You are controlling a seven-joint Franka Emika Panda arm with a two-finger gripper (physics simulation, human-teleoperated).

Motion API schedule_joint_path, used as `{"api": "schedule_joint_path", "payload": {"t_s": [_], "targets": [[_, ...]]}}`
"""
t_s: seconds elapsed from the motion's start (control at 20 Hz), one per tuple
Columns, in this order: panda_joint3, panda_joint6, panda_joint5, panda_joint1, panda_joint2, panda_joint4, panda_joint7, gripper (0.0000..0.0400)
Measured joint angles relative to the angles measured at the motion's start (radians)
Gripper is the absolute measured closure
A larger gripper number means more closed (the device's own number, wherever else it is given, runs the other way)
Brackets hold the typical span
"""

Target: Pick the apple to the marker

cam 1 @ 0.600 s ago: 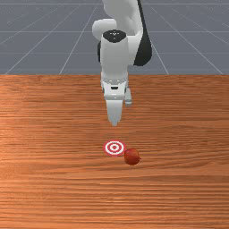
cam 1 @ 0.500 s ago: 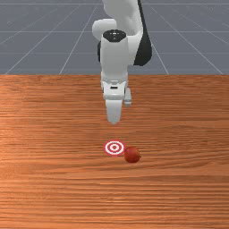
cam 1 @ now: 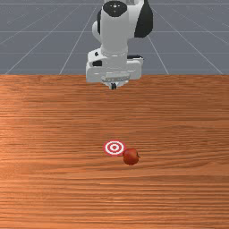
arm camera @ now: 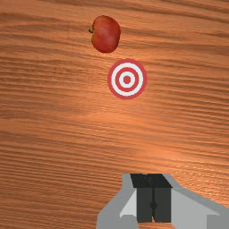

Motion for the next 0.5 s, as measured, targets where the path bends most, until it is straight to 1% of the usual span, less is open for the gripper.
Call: {"api": "schedule_joint_path", "payload": {"t_s": [0.15,0.3,0.35,0.4,0.45,0.5], "targets": [[-0.008,-0.026,0.014,0.000,0.008,0.012,0.093,0.0398],[-0.001,-0.017,0.018,0.005,0.018,0.023,0.117,0.0400],[0.004,0.000,0.020,0.011,0.031,0.033,0.124,0.0365],[0.008,0.019,0.024,0.016,0.050,0.048,0.126,0.0222],[0.011,0.031,0.028,0.019,0.066,0.061,0.126,0.0135],[0.012,0.039,0.031,0.020,0.080,0.077,0.127,0.0082]]}}
